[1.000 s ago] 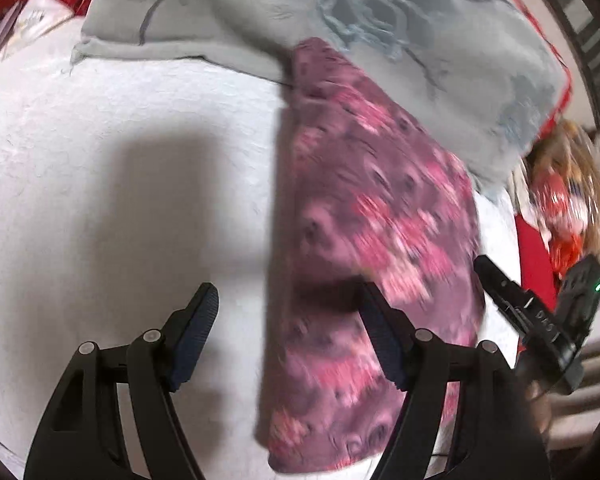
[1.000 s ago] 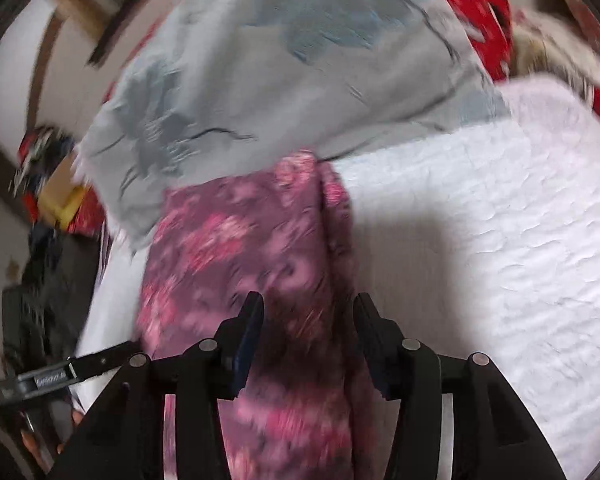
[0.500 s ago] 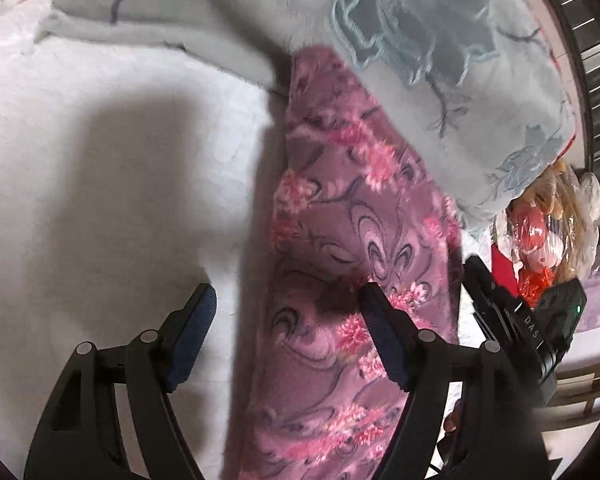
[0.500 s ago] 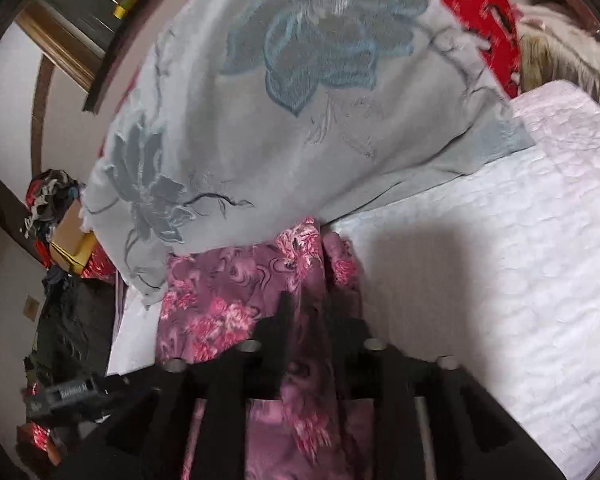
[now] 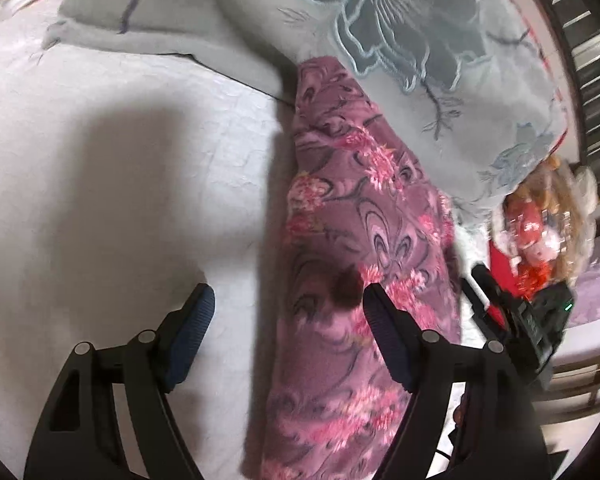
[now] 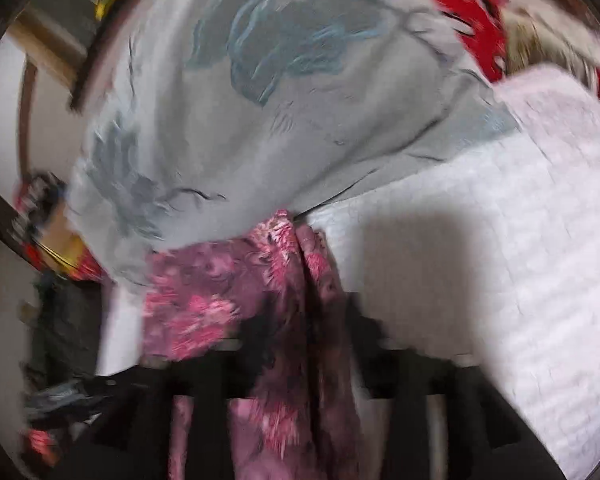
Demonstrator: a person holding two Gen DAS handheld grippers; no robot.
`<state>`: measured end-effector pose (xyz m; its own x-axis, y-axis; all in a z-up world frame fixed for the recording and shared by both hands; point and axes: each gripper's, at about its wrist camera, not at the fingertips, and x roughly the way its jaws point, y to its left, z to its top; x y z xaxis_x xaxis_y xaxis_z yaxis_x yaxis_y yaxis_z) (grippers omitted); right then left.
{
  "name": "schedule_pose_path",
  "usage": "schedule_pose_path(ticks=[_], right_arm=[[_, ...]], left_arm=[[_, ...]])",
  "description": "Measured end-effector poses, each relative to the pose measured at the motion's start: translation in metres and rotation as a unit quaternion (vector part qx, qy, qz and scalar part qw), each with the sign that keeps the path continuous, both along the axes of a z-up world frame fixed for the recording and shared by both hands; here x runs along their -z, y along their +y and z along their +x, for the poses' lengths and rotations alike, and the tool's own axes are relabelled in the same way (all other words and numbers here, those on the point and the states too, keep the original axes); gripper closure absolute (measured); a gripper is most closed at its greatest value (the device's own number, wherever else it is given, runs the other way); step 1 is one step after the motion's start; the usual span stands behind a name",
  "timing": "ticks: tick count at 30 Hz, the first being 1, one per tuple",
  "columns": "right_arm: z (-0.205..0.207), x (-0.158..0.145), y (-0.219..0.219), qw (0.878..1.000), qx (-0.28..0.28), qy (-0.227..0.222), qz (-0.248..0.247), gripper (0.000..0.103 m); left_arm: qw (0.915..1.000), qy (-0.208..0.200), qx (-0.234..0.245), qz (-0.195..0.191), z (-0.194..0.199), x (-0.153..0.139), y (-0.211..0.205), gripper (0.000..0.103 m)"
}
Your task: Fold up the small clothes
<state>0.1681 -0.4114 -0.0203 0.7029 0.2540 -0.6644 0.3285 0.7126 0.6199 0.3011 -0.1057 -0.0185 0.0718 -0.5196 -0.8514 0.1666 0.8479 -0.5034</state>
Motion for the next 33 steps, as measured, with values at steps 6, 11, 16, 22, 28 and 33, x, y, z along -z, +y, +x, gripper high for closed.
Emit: schedule_pose_path(ticks=[6, 11, 16, 22, 28, 33], right_arm=[[-0.025, 0.028, 0.004, 0.997, -0.052, 0.006, 0.061, 0.037], [-0.01, 0.023, 0.039, 0.994, -0.098, 0.003, 0.042, 0.039], [-0.022, 0.001, 0.049, 0.996, -0.088, -0.001, -0.019, 0.083], [-0.045, -0.024, 0.067, 0.996, -0.086, -0.005, -0.034, 0.085], [-0.082, -0.038, 0.11, 0.993, -0.115, -0.019, -0.002, 0.085], [-0.117, -0.023, 0.147, 0.987, -0.159, -0.004, 0.002, 0.084]], left_arm=[[0.9987, 0.028, -0.022, -0.038, -0.01, 0.014, 0.01, 0.019], [0.9982, 0.044, 0.016, -0.038, -0.019, 0.016, -0.025, 0.032], [0.9992, 0.022, 0.01, -0.033, -0.03, 0.001, -0.018, 0.072], [0.9992, 0.02, 0.014, -0.033, -0.056, -0.017, 0.01, 0.074], [0.999, 0.009, 0.0, -0.044, -0.096, -0.039, 0.066, 0.074], [0.9996, 0.025, -0.006, -0.011, -0.127, -0.022, 0.095, 0.071]])
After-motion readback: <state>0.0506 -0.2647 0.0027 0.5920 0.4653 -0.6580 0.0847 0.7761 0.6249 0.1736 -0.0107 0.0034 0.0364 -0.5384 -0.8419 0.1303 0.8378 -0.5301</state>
